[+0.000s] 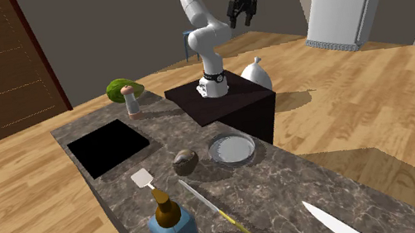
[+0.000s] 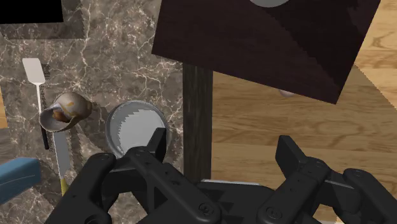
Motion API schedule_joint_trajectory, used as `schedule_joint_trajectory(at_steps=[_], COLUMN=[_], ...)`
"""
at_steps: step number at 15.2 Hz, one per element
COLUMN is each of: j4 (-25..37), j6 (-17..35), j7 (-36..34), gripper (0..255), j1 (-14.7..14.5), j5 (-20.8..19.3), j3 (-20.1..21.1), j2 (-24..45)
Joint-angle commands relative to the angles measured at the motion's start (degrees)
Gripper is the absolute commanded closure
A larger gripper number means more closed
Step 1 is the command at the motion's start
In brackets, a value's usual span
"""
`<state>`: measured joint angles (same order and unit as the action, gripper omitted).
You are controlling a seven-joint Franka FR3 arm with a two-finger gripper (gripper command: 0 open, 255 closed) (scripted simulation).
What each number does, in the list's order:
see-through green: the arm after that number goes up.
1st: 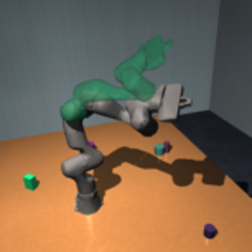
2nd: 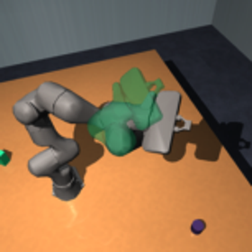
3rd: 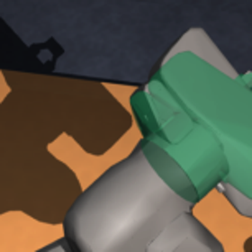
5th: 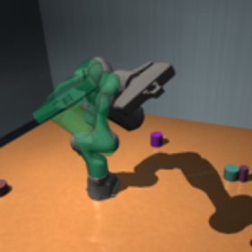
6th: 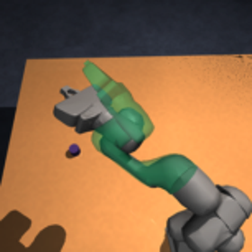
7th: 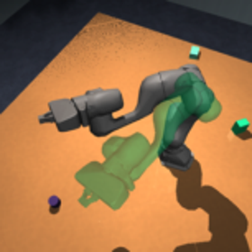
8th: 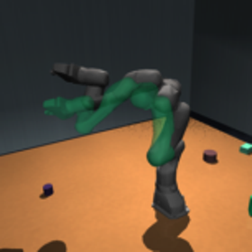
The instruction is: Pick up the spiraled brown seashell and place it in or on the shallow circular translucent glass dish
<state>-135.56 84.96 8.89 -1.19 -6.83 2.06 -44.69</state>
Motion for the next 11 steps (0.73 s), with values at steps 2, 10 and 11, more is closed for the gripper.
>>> schedule_joint_trajectory(at_steps=[2, 10, 11], j4=[-0.5, -1.9, -1.7], j6=[1.5, 13.9, 15.4], j7=[0.6, 4.7, 5.2], gripper=[0, 0, 0], j1=[0.4, 4.0, 4.4], j5=[-0.7, -5.4, -5.9], j3=[-0.9, -7.8, -8.7], j2=[0.9, 10.9, 12.4])
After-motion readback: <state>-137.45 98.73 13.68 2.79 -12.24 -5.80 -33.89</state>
